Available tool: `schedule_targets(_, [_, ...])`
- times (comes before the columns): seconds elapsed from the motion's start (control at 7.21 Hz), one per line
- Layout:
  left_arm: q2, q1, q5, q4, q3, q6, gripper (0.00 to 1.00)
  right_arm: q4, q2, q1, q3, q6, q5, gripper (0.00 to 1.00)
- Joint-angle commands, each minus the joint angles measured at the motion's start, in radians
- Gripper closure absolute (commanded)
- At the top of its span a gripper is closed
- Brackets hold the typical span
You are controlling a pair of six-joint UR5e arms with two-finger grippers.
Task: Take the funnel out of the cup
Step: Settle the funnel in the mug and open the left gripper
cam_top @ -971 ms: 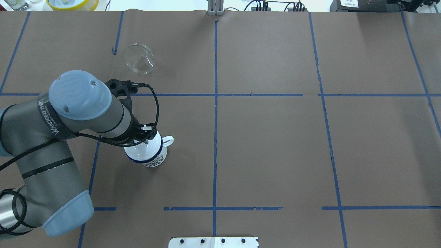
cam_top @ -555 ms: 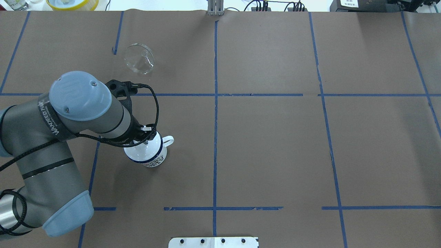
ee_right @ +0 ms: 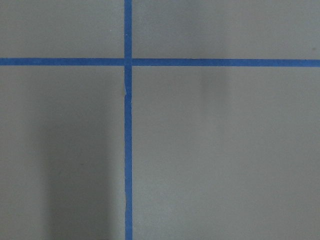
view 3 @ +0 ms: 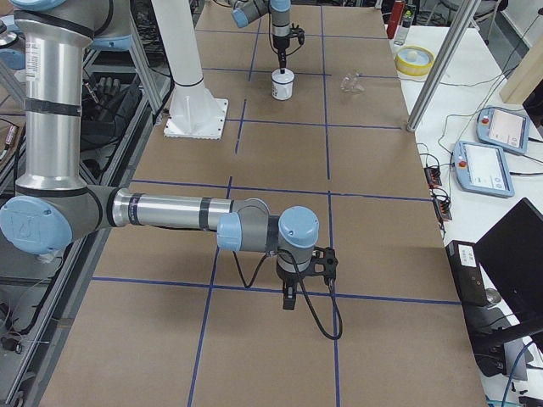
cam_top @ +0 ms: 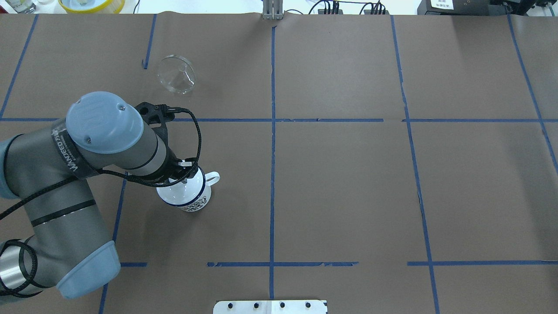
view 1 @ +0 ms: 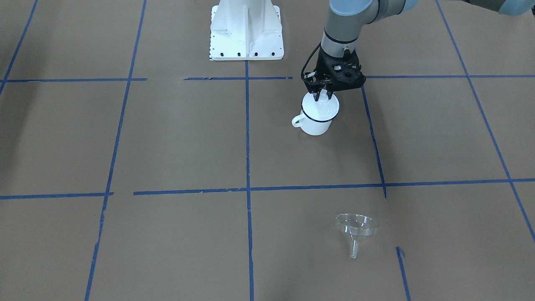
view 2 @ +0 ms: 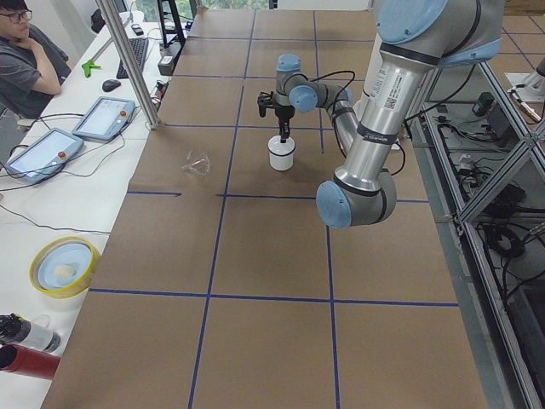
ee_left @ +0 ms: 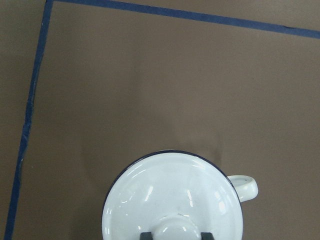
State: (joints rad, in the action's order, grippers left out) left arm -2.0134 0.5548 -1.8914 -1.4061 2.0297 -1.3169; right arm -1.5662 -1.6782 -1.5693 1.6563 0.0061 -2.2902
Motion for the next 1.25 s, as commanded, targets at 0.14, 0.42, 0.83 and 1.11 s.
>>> schedule_targets(0.14, [0.002,-0.003,0.000,-0.004,-0.005,0.002,0.81,0.000,0.000,0.000,0.000,0.000,0.000,0.00])
schedule_targets(0.42, [0.002,-0.003,0.000,-0.007,-0.003,-0.004,0.00,0.000,0.000,0.000,0.000,0.000,0.000,0.00])
schedule_targets(0.83, [0.011,0.016,0.000,-0.007,0.056,0.022,0.00,0.000,0.000,0.000,0.000,0.000,0.000,0.00])
schedule_targets(1.11, [0.086,0.116,-0.047,-0.019,0.135,0.205,0.00,0.000,0.000,0.000,0.000,0.000,0.000,0.00])
